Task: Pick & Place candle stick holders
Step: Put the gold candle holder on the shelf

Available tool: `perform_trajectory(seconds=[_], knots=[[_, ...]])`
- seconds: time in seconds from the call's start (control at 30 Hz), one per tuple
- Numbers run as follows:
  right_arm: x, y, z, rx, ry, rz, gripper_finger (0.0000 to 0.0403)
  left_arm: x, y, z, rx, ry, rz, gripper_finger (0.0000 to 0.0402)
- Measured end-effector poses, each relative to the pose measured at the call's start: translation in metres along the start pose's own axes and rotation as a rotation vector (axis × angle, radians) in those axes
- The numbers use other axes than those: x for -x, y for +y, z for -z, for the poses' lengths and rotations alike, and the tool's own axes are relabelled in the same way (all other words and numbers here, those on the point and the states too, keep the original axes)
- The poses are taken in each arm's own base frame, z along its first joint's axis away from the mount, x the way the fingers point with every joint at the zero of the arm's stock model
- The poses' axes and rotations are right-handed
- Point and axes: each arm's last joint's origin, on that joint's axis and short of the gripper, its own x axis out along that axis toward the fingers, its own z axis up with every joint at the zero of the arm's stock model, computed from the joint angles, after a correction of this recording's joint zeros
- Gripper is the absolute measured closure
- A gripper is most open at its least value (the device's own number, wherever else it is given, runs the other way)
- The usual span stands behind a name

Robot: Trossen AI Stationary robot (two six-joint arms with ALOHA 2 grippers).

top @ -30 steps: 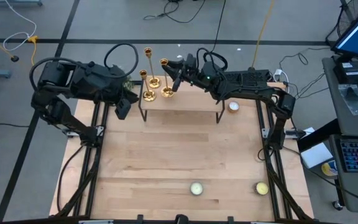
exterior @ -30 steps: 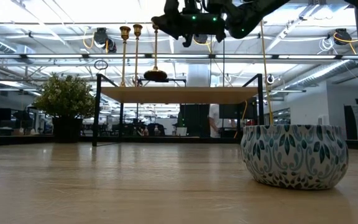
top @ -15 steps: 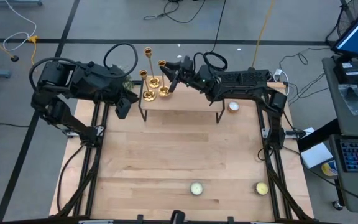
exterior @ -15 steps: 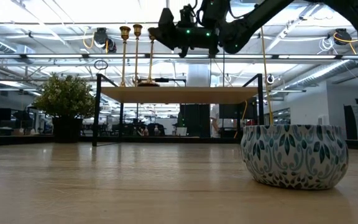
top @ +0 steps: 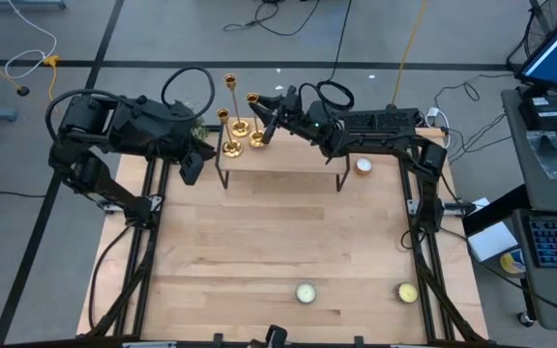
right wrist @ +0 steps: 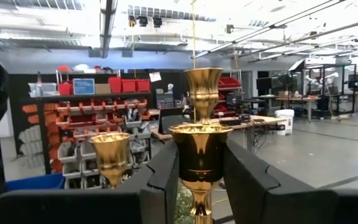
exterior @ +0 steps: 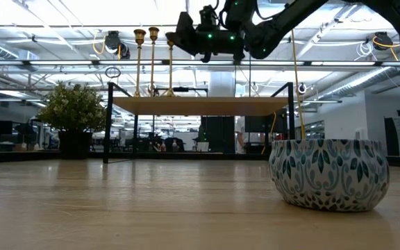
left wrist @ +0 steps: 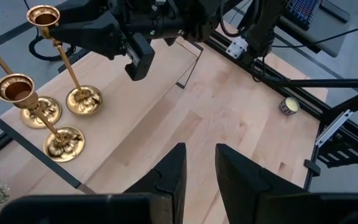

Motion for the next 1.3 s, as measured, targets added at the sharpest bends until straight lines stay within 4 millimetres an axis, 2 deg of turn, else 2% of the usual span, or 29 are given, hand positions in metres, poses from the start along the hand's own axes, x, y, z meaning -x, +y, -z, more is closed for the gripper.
perform_trajectory(seconds=[0.2,0.7,1.03,1.3], knots=[[-0.002,0.000,0.011,-0.015,0.014,-0.001,0.0311,0.000,0.000,0.000,0.000,0.000,0.000,0.0316],[-0.002,0.005,0.010,-0.033,0.010,-0.012,0.0311,0.000,0.000,0.000,0.000,0.000,0.000,0.0316],[-0.002,0.005,0.012,-0.041,0.033,-0.010,0.0275,0.000,0.000,0.000,-0.001,0.000,0.000,0.0316],[-0.002,0.006,0.012,-0.042,0.037,-0.015,0.0267,0.000,0.000,0.000,-0.001,0.000,0.000,0.0316]])
